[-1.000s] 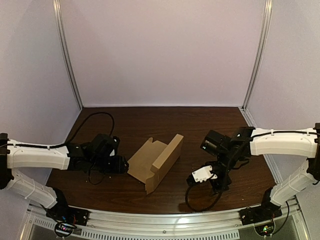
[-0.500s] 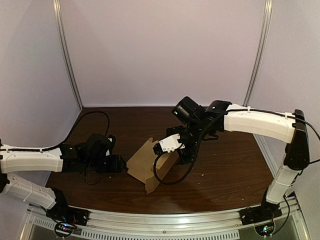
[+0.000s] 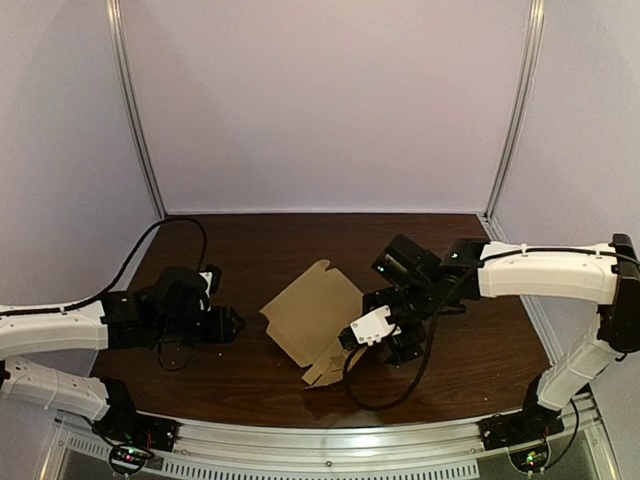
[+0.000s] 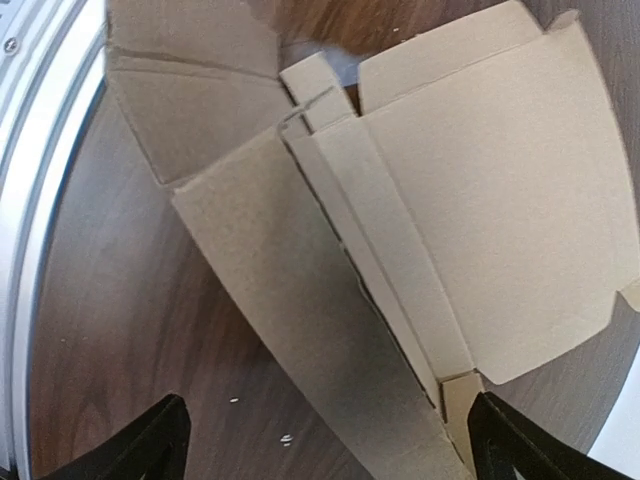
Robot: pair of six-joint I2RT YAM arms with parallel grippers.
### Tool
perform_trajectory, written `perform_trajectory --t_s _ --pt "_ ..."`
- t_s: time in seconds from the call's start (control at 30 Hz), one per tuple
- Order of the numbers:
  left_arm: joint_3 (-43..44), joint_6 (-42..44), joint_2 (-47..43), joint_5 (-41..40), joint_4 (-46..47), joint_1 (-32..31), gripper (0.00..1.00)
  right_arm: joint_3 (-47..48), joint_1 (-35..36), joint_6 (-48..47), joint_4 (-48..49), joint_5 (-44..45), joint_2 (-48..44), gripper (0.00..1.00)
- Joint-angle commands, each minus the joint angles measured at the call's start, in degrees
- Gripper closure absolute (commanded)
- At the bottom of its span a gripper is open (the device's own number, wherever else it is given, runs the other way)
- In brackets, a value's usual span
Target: Fold the paper box
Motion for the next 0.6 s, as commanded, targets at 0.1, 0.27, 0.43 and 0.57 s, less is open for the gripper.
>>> perform_trajectory --t_s 0.1,0.27,0.43,0.57 --pt "-0.9 2.3 4.5 3.1 3.8 -0.6 0.48 -21.4 3.7 8.9 8.0 4.2 -10.9 0.02" --pt "-2.2 3.3 6.3 5.4 8.0 -2.8 0.48 -25.5 4.2 13.4 8.4 2.2 -13.8 0.02" --pt "-4.4 2.9 7.6 6.4 12.5 -6.1 0.49 -23.0 4.2 12.5 3.5 0.3 -18.9 0.02" --pt "-6.1 6.5 10.5 9.6 22.4 -8.4 0.53 -20.6 4.1 10.6 -1.3 -0.5 -20.6 0.04"
